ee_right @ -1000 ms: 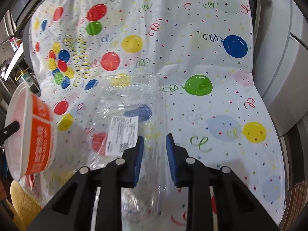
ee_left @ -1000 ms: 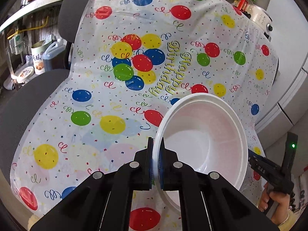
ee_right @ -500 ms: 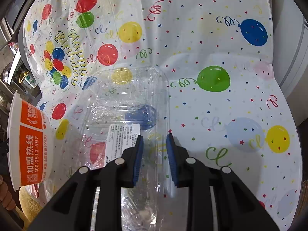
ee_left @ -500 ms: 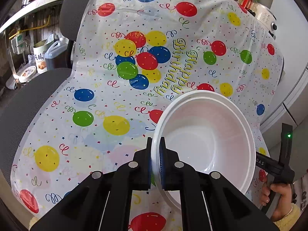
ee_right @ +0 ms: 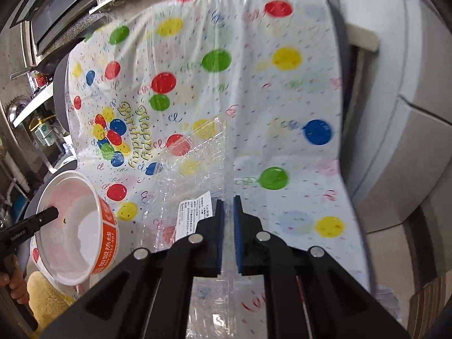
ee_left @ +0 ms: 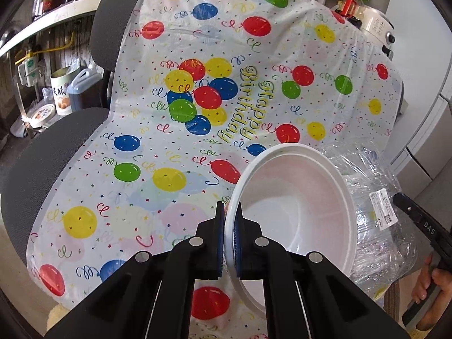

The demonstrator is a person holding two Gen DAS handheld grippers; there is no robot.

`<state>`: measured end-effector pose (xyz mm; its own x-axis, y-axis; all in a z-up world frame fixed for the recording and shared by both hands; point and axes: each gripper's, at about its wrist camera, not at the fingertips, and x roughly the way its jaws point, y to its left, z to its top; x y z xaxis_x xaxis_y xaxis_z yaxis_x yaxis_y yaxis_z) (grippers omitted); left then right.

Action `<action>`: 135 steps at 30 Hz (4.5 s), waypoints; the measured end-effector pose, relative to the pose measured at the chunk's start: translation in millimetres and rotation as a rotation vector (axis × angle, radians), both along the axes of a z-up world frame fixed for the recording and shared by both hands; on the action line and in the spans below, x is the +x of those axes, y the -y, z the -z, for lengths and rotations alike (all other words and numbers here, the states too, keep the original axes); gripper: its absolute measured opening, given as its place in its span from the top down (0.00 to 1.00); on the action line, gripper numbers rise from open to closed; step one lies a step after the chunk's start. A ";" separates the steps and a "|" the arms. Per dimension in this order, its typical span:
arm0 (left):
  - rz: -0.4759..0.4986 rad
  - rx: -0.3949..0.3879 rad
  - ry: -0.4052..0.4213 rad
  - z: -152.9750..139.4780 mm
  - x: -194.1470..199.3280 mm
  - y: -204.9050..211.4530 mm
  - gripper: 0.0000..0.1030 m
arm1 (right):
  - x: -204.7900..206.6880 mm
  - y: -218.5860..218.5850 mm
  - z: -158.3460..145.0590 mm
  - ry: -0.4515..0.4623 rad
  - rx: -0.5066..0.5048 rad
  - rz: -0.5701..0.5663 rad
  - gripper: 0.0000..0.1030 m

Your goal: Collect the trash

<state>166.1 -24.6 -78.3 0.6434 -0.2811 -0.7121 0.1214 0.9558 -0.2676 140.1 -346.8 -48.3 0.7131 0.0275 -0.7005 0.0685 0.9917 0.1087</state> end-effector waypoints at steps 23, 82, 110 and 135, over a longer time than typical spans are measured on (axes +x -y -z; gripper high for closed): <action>0.521 -0.042 0.040 -4.0 -108.8 241.3 0.94 | -220.6 169.1 -3.4 0.014 -0.193 0.458 0.93; 0.648 0.147 0.121 -30.2 -181.0 235.0 0.07 | -312.2 97.9 -5.3 -0.083 -0.082 0.571 0.06; 0.569 0.207 0.089 -34.3 -179.9 213.4 0.07 | -303.3 88.9 1.5 -0.158 -0.130 0.548 0.06; 0.560 0.209 0.097 -36.5 -181.0 213.3 0.07 | -304.6 93.4 3.0 -0.159 -0.127 0.551 0.06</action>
<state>-14.9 -237.9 -41.8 0.5026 -0.4564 -0.7342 0.6357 0.7707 -0.0440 -164.5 -440.2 -51.3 0.4843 -0.4082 -0.7739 0.5833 0.8099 -0.0622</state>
